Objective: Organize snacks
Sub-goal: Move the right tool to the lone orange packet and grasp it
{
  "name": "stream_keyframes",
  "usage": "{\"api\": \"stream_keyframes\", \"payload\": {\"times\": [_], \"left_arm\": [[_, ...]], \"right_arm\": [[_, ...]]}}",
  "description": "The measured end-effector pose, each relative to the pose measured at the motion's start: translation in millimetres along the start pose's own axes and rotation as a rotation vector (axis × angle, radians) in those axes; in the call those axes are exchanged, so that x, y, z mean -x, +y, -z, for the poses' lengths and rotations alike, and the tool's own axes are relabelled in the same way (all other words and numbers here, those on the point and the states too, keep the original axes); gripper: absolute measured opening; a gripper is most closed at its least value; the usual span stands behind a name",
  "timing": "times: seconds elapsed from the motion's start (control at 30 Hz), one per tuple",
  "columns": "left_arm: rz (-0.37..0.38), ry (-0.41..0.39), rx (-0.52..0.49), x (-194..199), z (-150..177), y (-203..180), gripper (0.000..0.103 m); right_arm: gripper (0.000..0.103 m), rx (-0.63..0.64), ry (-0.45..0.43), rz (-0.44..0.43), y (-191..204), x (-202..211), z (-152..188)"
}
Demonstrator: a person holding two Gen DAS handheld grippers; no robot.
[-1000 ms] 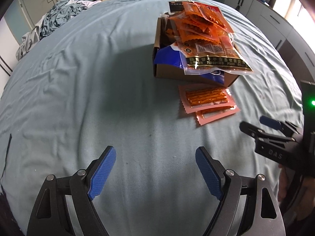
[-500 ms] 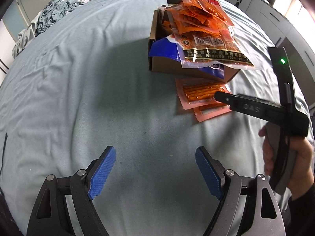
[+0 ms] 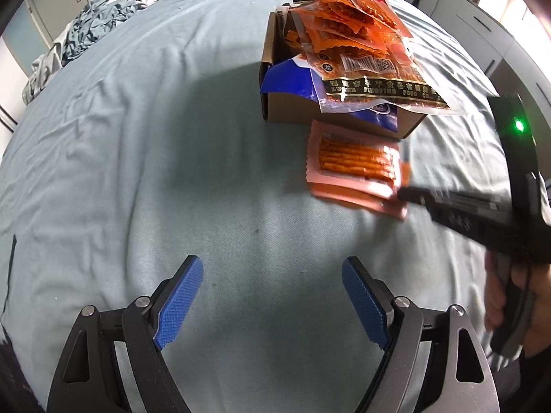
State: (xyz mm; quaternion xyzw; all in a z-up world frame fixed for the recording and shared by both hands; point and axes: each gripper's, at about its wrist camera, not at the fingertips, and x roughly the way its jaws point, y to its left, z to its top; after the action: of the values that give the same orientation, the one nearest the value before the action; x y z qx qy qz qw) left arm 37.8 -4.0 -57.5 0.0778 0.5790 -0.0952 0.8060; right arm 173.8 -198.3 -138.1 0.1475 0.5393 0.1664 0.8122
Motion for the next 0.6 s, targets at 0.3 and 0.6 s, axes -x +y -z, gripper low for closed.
{"api": "stream_keyframes", "payload": {"times": [0.3,0.6], "left_arm": [[-0.005,-0.017,0.016,4,2,7,0.084],[0.024,-0.019,0.052,6,0,13,0.084]], "right_arm": [[0.000,-0.055,-0.057,0.012,9,26,20],[0.075,0.153,-0.266,0.192,47,19,17]]}}
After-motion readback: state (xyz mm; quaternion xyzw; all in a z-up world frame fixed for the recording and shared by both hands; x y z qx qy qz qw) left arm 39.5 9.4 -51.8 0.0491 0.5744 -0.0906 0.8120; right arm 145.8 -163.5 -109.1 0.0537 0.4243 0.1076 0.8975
